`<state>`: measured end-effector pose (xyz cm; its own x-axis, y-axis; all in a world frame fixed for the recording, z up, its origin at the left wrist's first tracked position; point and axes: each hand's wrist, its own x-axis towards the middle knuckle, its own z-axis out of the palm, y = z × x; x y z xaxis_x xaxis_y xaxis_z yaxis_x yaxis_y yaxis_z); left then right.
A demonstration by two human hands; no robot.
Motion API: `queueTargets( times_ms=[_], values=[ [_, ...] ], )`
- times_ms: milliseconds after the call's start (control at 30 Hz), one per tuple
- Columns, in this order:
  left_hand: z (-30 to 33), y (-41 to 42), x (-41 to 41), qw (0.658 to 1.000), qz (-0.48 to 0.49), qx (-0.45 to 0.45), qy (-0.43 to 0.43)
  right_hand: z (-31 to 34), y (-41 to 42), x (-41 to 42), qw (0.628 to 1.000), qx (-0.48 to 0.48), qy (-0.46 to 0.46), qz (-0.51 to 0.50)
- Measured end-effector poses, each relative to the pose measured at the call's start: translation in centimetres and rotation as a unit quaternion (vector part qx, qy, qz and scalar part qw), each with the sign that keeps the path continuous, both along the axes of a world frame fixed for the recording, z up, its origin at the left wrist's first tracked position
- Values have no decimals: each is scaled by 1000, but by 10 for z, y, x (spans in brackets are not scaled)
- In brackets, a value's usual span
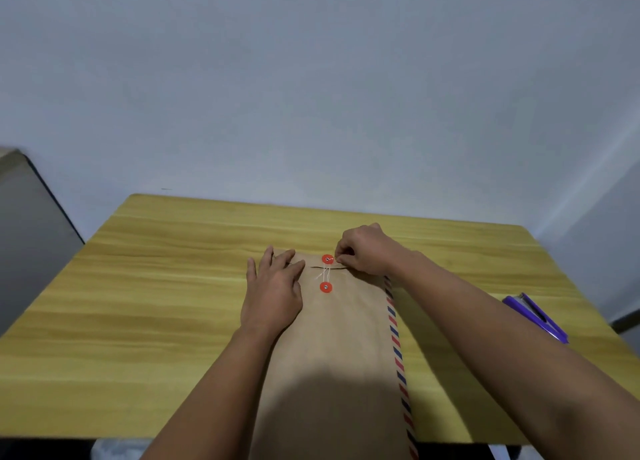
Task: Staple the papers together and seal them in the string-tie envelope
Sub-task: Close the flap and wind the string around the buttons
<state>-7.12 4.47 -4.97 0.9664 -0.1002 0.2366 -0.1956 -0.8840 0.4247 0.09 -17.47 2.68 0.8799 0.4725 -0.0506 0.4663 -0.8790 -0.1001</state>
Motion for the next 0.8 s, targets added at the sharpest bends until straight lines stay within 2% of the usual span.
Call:
queueTargets(
  times_ms=[133,267,667,800],
  values=[
    [1,-1,0,1000,2,0,-1,-3,1,-28,995,-65,-62,38],
    [0,-1,-1,1000,1,-4,-1,-7,3,-58,994,-91,-53,22],
    [1,0,-2,1000,-2,-21,-6,-18,26,-116,994,-79,-79,-14],
    [0,0,-2,1000,-3,-22,-8,-18,33,-116,996,-41,-77,-31]
  ],
)
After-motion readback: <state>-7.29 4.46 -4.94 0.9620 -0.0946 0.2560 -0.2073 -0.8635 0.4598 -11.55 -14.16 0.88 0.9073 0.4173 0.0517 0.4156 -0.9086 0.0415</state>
